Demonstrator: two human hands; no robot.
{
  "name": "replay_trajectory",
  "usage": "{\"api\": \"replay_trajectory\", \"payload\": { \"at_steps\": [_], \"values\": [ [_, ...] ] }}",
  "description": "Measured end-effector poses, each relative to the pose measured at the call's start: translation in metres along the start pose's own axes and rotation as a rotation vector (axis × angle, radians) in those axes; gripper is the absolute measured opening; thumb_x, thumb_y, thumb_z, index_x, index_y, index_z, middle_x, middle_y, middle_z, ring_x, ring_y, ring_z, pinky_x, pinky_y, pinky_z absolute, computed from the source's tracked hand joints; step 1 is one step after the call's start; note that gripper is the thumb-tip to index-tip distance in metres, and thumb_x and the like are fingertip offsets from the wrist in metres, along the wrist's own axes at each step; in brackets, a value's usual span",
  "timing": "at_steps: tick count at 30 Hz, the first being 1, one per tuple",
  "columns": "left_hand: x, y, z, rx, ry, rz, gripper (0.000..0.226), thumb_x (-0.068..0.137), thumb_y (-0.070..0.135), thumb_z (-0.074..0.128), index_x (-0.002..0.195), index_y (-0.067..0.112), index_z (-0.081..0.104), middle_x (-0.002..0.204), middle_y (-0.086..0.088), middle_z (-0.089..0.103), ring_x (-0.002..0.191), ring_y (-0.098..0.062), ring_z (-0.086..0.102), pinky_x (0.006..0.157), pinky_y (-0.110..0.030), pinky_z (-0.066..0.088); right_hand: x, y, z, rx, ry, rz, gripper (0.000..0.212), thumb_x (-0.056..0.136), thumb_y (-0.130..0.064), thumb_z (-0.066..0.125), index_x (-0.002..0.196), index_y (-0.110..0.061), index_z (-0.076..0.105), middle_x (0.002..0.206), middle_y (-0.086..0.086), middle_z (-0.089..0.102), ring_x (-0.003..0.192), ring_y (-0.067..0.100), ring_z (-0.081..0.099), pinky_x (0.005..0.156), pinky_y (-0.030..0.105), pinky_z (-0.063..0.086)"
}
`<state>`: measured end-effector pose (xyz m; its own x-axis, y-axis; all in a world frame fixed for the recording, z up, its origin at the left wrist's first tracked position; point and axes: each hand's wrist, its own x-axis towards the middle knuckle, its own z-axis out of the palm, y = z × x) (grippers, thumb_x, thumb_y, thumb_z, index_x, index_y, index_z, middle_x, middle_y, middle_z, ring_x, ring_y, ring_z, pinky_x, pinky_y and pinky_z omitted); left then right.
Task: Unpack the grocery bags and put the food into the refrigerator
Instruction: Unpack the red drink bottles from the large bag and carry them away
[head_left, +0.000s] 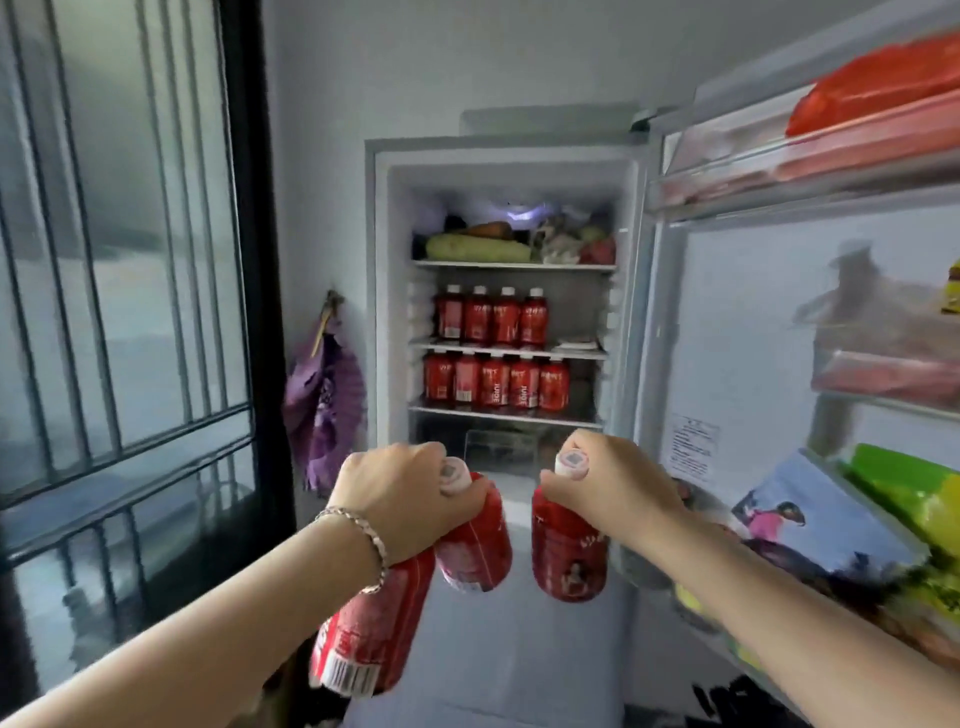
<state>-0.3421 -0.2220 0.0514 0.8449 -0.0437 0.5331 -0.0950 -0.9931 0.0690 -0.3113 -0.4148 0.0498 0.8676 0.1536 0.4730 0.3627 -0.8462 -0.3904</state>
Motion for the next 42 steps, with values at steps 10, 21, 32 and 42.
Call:
{"api": "replay_trajectory", "payload": {
  "at_steps": [10,21,32,42],
  "values": [
    [0.206,-0.031,0.084,0.018,0.127,0.088,0.047,0.084,0.068,0.036,0.066,0.025,0.038,0.063,0.012,0.046,0.056,-0.008,0.043,0.062,-0.026,0.037,0.207,0.058,0.058,0.128,0.247,0.127,0.027,0.08,-0.031,0.055,0.063,-0.014,0.044,0.058,0.001,0.049,0.057,0.02,0.049,0.052,0.028,0.031],
    [0.41,-0.068,0.131,-0.017,0.394,-0.019,0.049,0.081,0.069,0.038,0.066,0.023,0.042,0.064,0.009,0.051,0.065,-0.016,0.054,0.064,-0.029,0.041,0.457,0.111,0.089,0.125,0.488,0.115,0.032,0.081,-0.037,0.053,0.061,-0.014,0.043,0.06,-0.001,0.052,0.058,0.018,0.048,0.049,0.025,0.027],
    [0.509,-0.077,0.165,0.098,0.32,0.094,0.05,0.083,0.069,0.038,0.063,0.024,0.032,0.065,0.009,0.043,0.069,-0.018,0.048,0.065,-0.028,0.035,0.562,0.105,0.148,0.111,0.201,0.134,0.051,0.093,-0.05,0.046,0.108,-0.005,0.061,0.113,0.018,0.061,0.105,0.032,0.058,0.076,0.029,0.042],
    [0.534,-0.086,0.176,0.117,0.257,0.152,0.044,0.084,0.065,0.038,0.073,0.023,0.042,0.077,0.004,0.046,0.079,-0.021,0.051,0.069,-0.028,0.035,0.528,0.075,0.174,0.426,-0.055,-0.344,0.091,0.067,-0.021,0.081,0.139,-0.022,0.025,0.133,-0.003,0.046,0.119,0.008,0.05,0.101,0.028,0.044]
  ]
}}
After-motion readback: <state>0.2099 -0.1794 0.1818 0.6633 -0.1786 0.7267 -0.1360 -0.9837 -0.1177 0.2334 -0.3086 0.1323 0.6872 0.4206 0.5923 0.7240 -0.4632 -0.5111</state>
